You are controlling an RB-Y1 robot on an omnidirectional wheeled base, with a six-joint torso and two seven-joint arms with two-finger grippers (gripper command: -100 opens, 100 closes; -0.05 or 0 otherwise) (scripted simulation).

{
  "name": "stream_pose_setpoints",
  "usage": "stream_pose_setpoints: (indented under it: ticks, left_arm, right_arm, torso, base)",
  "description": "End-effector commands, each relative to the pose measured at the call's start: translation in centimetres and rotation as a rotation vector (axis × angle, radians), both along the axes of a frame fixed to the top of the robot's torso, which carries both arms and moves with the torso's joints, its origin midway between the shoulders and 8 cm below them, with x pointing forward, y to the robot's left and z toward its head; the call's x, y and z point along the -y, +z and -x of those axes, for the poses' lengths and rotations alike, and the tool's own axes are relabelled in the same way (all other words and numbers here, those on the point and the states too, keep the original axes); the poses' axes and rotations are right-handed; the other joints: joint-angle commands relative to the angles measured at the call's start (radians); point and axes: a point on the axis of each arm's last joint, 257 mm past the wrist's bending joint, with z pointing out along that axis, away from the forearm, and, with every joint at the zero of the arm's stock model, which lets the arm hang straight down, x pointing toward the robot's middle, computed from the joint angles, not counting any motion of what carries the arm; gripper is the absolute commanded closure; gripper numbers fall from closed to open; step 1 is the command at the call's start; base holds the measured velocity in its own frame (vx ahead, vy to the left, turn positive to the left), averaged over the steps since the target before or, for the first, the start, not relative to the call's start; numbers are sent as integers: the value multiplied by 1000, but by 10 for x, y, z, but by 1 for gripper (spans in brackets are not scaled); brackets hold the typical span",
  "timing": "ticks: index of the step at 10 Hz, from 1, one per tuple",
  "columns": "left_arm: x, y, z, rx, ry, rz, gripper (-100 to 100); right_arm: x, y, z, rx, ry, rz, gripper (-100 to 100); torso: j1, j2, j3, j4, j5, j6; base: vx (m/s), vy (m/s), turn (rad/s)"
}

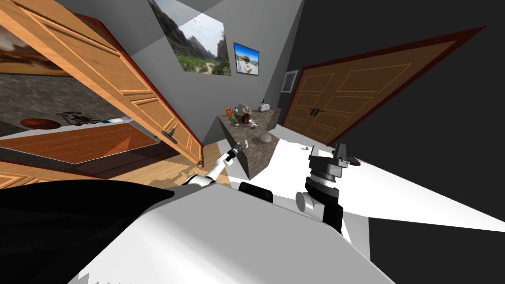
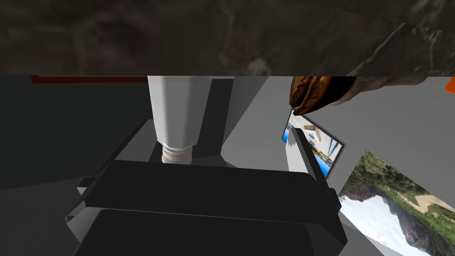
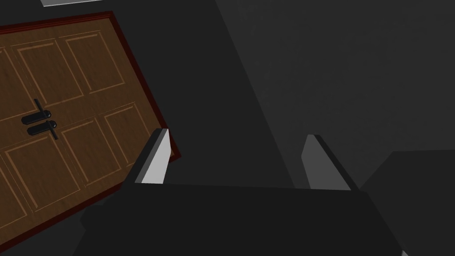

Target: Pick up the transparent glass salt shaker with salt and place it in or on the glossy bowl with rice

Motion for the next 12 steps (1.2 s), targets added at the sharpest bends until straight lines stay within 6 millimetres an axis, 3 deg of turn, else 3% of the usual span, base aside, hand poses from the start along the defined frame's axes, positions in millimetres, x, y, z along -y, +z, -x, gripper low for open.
stream_pose_setpoints:
  ticks: [1, 2, 3, 4, 5, 6, 8, 9, 12]
  left_arm:
    - [11, 1, -8, 0, -6, 1, -100]
    - [28, 3, -17, 5, -19, 3, -100]
    - [30, 2, -22, -4, -21, 4, -100]
    - [49, 5, -30, -1, -36, 6, -100]
    - [52, 6, -35, -5, -40, 6, -100]
    - [72, 7, -41, -5, -58, 8, -100]
    - [68, 8, -43, -8, -58, 7, -100]
    - [69, 8, -44, -9, -58, 7, 100]
    - [69, 8, -44, -9, -58, 7, 100]
  right_arm:
    - [0, 0, 0, 0, 0, 0, 0]
    - [0, 0, 0, 0, 0, 0, 0]
    - [0, 0, 0, 0, 0, 0, 0]
    - [0, 0, 0, 0, 0, 0, 0]
    - [0, 0, 0, 0, 0, 0, 0]
    - [0, 0, 0, 0, 0, 0, 0]
    - [0, 0, 0, 0, 0, 0, 0]
    - [0, 0, 0, 0, 0, 0, 0]
    - [0, 0, 0, 0, 0, 0, 0]
  torso:
    - [0, 0, 0, 0, 0, 0]
    - [-1, 0, 0, 0, 0, 0]
    - [0, 0, 0, 0, 0, 0]
    - [-1, 0, 0, 0, 0, 0]
    - [0, 0, 0, 0, 0, 0]
    - [0, -1, 0, 0, 0, 0]
    - [0, 0, 0, 0, 0, 0]
    - [-2, -1, -1, 0, 0, 0]
    - [-3, -3, -2, -1, -1, 0]
  base:
    - [-46, 44, 15]
    - [-59, 52, 41]
    - [-54, 41, 13]
    - [-52, 51, 39]
    - [-41, 46, 13]
    - [-61, 57, 49]
    - [-40, 31, 2]
    - [0, 0, 0]
    - [0, 0, 0]
